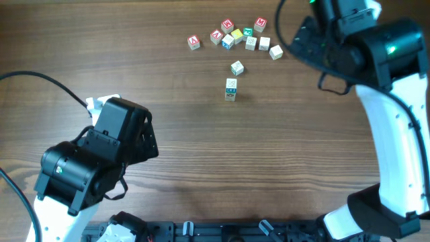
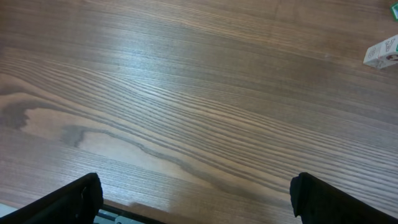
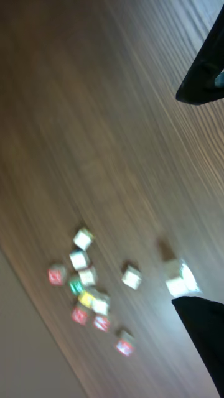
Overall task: Form a tower
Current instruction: 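Open the right gripper and lift it away to the right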
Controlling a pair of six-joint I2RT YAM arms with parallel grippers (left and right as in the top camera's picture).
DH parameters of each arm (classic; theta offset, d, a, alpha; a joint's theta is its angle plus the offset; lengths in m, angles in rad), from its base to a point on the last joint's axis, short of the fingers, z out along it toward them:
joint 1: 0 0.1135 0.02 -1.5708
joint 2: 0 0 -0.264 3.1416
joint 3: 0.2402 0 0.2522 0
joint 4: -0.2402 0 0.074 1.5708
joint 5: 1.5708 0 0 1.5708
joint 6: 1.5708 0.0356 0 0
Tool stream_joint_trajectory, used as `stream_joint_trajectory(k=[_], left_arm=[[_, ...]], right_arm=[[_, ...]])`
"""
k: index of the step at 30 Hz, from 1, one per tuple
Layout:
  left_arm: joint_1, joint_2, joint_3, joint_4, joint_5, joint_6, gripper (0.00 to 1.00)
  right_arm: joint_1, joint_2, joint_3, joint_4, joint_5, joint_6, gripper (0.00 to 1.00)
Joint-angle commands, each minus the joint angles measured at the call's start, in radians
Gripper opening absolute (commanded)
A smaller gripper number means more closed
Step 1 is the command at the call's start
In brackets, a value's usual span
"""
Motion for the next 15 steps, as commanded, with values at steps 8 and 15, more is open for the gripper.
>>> stream_joint_trajectory(k=[8, 15], left_arm=[[0.003, -0.005, 0.0, 0.002, -0.008, 0.005, 1.0], [0.003, -0.005, 0.0, 0.002, -0.008, 0.005, 1.0]], right_arm=[[-0.129, 0.013, -0.257, 0.129, -0.099, 0.013, 0.99], [-0.13, 0.018, -0.54, 0.484, -0.225, 0.012, 0.98]])
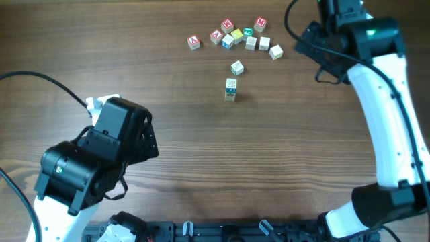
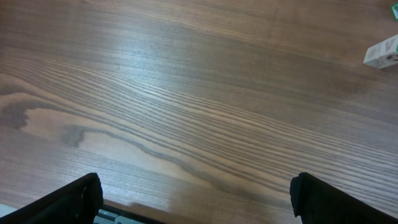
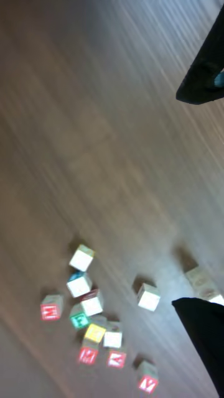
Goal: Form a tower
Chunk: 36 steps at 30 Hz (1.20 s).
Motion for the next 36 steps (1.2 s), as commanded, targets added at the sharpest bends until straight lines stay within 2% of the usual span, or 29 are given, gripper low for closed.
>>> stream_joint_trajectory(k=[1, 2, 6, 7, 9, 12, 14, 19, 25, 31, 36], left_arm=[[0.003, -0.005, 0.0, 0.002, -0.008, 0.005, 1.0], [0.003, -0.005, 0.0, 0.002, -0.008, 0.005, 1.0], [0.003, -0.005, 0.0, 0.002, -0.008, 0.004, 1.0], [0.003, -0.005, 0.0, 0.002, -0.008, 0.005, 1.0], [0.003, -0.005, 0.0, 0.002, -0.008, 0.005, 1.0], [0.003, -0.005, 0.0, 0.002, -0.008, 0.005, 1.0], [0.003, -0.005, 0.0, 0.002, -0.008, 0.004, 1.0], [0.003, -0.005, 0.0, 0.002, -0.008, 0.005, 1.0], [0.003, -0.005, 0.0, 0.002, -0.008, 0.005, 1.0], [0.003, -0.005, 0.0, 0.002, -0.008, 0.004, 1.0], [0.003, -0.005, 0.0, 0.002, -0.008, 0.005, 1.0]], right_arm=[[0.0, 0.012, -0.199, 0.217, -0.131, 0.003, 0.88], [0.0, 0.013, -0.251, 0.299, -0.163, 0.003, 0.71], [-0.005, 0.013, -0.428, 0.585, -0.262, 0.007, 0.23], [-0.012, 0.016, -0.467, 0.638, -0.294, 0.006, 0.14], [-0.047, 0.031, -0.564, 0.781, -0.402, 0.002, 0.04], [-0.113, 0.055, -0.655, 0.895, -0.534, -0.046, 0.04], [-0.134, 0.063, -0.68, 0.898, -0.578, -0.077, 0.04], [-0.131, 0.063, -0.743, 0.978, -0.724, -0.185, 0.04], [-0.097, 0.064, -0.776, 1.041, -0.915, -0.389, 0.04], [-0.088, 0.064, -0.821, 1.093, -1.036, -0.441, 0.04], [-0.05, 0.065, -0.825, 1.109, -1.038, -0.443, 0.04]])
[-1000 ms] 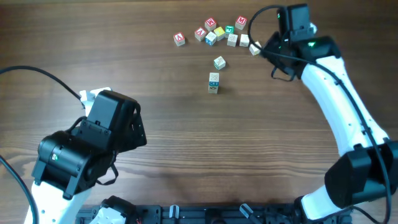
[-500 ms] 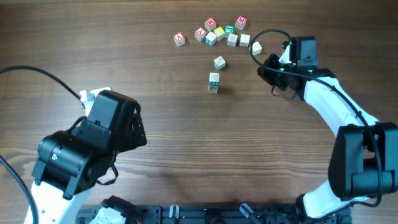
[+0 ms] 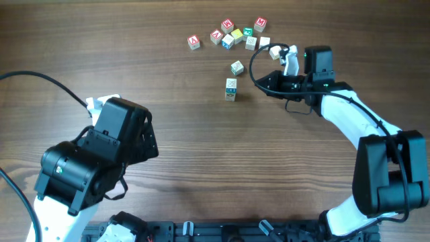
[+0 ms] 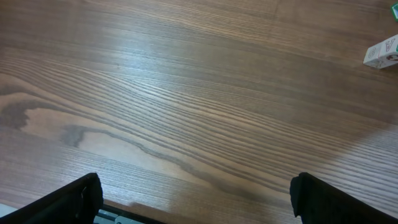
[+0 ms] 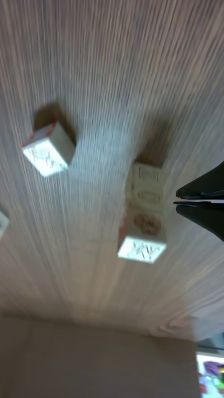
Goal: Form a tower
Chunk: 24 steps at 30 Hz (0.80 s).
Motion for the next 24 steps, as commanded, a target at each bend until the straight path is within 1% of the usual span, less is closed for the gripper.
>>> stream_joint_trajectory(k=[1, 7, 10, 17, 24], left_arm=[[0.003, -0.005, 0.0, 0.002, -0.008, 0.004, 1.0], [0.003, -0.005, 0.0, 0.002, -0.008, 0.004, 1.0], [0.003, -0.005, 0.0, 0.002, -0.008, 0.004, 1.0], [0.003, -0.005, 0.0, 0.002, -0.008, 0.005, 1.0], [0.003, -0.005, 0.0, 0.002, -0.008, 0.004, 1.0]], right_arm=[[0.034, 0.015, -0.012, 0.01, -0.046, -0.037, 0.04], [0.063, 0.043, -0.012, 0.032, -0.042, -0.02, 0.04], [0.068, 0.048, -0.012, 0.024, 0.024, 0.026, 0.04], [0.079, 0.094, -0.012, 0.061, 0.026, 0.071, 0.04], [0.079, 0.094, -0.012, 0.062, 0.034, 0.069, 0.04]])
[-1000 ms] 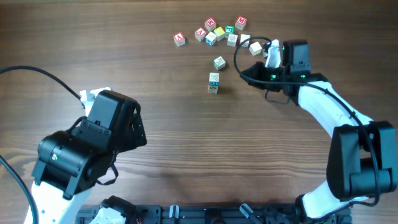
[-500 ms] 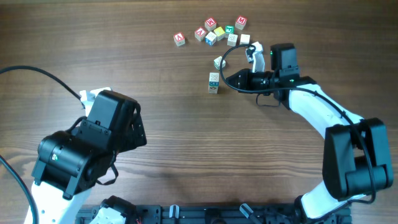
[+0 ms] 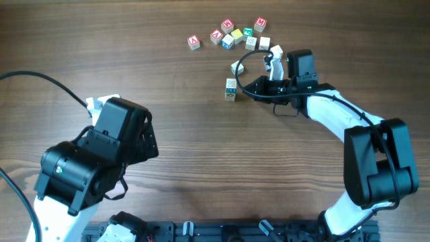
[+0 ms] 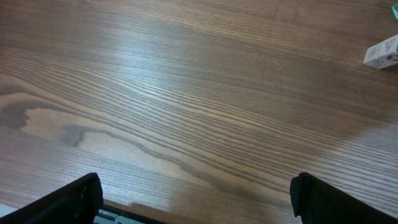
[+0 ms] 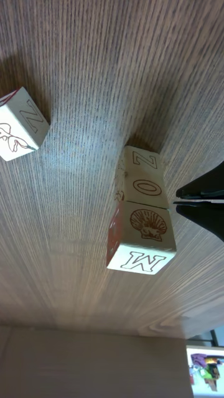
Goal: Form a tower
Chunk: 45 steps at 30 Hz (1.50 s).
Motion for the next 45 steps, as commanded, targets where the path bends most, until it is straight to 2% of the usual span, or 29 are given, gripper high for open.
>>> stream_joint_trajectory(k=[1, 45], left_arm=[[0.003, -0.005, 0.0, 0.002, -0.008, 0.004, 1.0], [0.003, -0.005, 0.0, 0.002, -0.008, 0.005, 1.0]], right_arm=[[0.007, 0.02, -0.01, 0.01, 0.018, 0.01, 0.04], [0.047, 0.021, -0.01, 0.05, 0.051, 0.0, 0.04]])
